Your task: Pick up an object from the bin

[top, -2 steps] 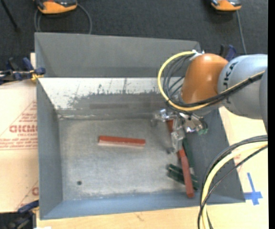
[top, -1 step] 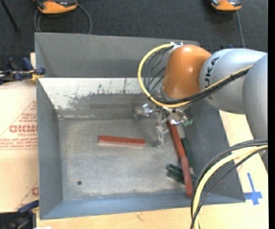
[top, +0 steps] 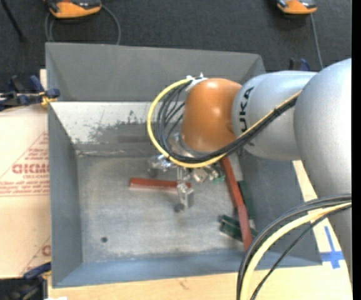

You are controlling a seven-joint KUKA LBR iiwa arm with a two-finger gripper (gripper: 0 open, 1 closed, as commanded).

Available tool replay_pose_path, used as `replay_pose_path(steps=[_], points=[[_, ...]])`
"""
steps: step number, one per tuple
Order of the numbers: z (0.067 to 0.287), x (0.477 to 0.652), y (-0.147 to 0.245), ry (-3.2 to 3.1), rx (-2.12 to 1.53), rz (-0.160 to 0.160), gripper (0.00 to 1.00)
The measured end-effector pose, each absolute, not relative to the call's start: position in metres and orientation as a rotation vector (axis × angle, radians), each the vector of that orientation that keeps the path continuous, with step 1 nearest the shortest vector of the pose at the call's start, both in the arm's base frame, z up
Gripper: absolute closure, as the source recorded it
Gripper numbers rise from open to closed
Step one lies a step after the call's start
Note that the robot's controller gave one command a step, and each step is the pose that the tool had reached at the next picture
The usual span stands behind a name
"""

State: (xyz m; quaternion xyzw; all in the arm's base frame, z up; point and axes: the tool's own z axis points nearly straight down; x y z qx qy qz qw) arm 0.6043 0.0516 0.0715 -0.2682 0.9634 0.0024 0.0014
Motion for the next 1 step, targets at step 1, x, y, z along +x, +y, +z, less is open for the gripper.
replay_pose_path(steps=[1], points=[[0.0717, 0.6060, 0.0457, 3.024, -0.833, 0.000, 1.00]])
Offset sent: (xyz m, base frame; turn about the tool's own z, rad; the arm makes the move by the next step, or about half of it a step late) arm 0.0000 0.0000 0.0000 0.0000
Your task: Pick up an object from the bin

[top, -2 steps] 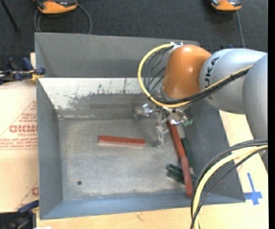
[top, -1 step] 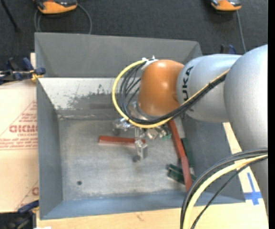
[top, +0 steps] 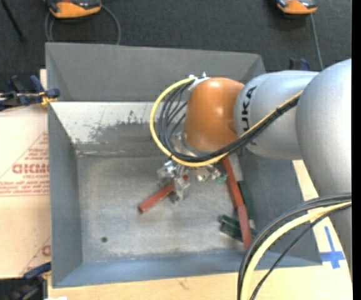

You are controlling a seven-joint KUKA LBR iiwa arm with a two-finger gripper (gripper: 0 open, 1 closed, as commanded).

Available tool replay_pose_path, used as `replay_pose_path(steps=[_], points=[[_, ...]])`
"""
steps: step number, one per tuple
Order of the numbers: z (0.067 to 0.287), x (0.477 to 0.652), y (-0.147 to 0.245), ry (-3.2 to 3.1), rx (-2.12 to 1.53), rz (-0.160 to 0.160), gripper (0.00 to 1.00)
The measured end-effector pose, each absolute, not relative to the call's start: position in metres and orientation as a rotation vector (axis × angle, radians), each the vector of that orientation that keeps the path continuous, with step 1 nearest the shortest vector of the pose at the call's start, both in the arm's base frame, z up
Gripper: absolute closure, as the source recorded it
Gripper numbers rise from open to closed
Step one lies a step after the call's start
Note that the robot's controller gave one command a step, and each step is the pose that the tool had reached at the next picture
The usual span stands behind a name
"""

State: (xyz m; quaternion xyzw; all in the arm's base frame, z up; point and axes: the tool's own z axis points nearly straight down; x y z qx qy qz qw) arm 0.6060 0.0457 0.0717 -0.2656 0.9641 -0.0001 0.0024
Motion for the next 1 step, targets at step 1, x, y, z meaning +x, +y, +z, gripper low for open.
replay_pose_path(steps=[1], points=[[0.2299, 0.6127, 0.0470, 3.005, -0.870, -0.006, 1.00]])
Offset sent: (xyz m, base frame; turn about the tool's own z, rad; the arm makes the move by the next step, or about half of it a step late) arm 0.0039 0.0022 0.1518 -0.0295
